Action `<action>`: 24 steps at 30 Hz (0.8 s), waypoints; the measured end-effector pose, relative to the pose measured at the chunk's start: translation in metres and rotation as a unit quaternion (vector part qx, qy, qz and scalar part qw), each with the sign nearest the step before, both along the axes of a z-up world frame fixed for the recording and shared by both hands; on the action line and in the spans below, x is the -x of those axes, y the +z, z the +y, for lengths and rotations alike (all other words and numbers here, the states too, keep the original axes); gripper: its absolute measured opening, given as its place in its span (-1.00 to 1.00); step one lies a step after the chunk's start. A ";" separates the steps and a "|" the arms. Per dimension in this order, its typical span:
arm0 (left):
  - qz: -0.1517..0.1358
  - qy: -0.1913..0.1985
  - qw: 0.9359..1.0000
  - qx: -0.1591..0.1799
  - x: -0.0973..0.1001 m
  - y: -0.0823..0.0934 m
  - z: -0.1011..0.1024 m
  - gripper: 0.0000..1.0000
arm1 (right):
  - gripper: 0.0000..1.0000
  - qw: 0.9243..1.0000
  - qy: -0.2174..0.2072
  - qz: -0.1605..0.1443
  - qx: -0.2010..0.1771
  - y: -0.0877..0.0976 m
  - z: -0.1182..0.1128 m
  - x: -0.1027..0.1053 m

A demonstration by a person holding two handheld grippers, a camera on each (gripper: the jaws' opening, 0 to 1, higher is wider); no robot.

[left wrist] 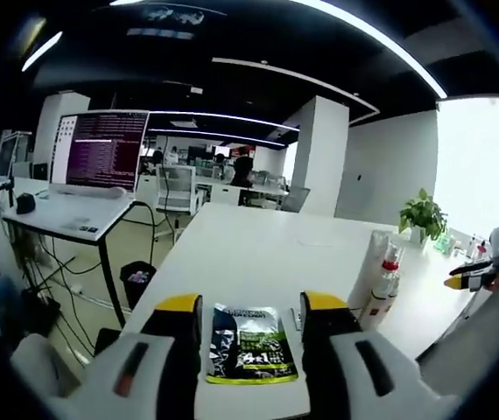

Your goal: Arrange the skincare products in the storage area until every visible bottle or jar stands upright without overlapping.

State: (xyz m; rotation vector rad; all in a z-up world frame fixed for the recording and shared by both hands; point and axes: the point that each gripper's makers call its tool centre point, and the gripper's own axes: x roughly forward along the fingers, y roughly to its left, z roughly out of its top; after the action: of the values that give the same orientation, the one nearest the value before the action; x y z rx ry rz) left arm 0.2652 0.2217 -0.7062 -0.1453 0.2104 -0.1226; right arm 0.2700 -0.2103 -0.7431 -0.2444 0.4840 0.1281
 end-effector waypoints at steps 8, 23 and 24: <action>0.008 -0.005 1.000 0.003 0.000 -0.003 -0.002 -0.26 | -0.42 0.999 -0.021 -0.014 -0.037 0.003 -0.007 0.000; 0.015 -0.005 1.000 -0.018 0.001 -0.006 0.002 -0.31 | -0.42 1.000 -0.015 -0.004 -0.012 0.002 -0.003 0.001; 0.016 -0.003 1.000 -0.016 0.001 -0.007 0.003 -0.31 | -0.42 1.000 -0.013 0.002 -0.009 0.001 -0.003 0.001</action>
State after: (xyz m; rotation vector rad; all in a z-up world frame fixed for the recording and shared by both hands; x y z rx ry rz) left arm 0.2642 0.2242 -0.7128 -0.1158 0.2442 -0.1222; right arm 0.2690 -0.2131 -0.7424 -0.2209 0.4899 0.1070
